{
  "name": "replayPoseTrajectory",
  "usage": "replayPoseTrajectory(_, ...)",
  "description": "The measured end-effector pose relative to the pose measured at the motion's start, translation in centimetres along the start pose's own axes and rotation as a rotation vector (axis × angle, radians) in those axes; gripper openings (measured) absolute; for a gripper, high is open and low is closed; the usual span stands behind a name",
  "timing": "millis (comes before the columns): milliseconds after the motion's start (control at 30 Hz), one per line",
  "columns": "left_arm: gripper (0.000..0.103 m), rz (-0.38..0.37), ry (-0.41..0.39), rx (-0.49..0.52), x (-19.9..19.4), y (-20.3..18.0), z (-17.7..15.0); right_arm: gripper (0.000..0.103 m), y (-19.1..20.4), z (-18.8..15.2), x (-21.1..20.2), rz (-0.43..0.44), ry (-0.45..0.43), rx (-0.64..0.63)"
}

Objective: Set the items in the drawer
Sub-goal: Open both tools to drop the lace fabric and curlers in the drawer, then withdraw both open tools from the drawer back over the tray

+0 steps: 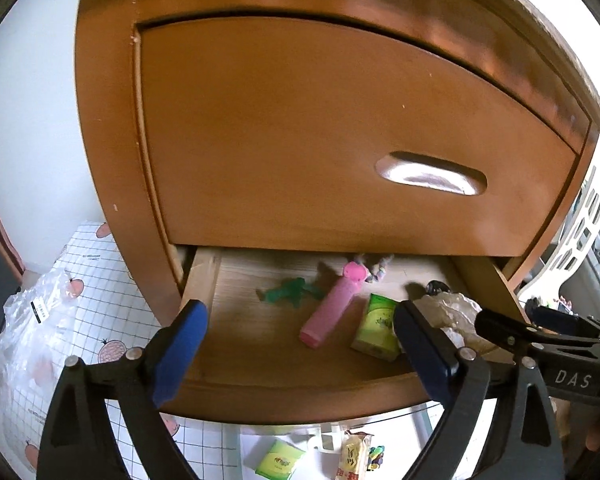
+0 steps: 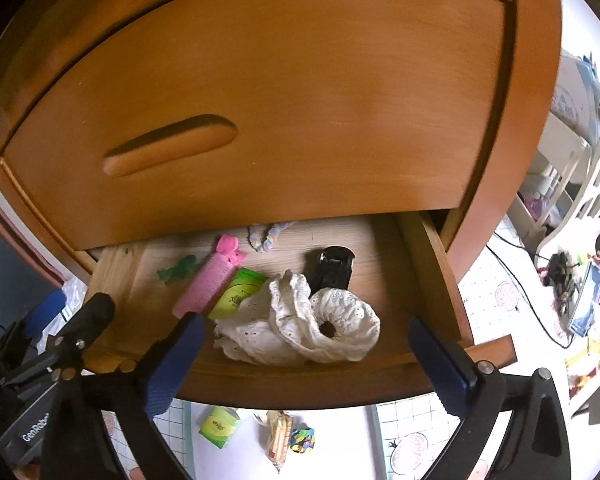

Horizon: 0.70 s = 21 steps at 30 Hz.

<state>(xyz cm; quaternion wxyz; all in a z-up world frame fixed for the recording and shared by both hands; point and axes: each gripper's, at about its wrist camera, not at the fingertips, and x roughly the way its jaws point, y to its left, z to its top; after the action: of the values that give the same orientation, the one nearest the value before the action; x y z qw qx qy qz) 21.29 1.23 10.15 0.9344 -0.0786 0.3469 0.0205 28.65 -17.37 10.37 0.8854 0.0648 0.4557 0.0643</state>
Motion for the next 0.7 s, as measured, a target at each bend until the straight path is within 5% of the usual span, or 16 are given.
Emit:
replayPoseTrajectory(100, 0.103, 0.016, -0.013, 0.000, -0.1, 0.0, 0.7, 0.103, -0.3, 0.0, -0.2, -0.007, -0.001, -0.001)
replayPoseTrajectory(700, 0.103, 0.000, -0.075, -0.020, -2.2, 0.2, 2.1, 0.103, -1.8, -0.2, -1.8, -0.024, -0.022, 0.016)
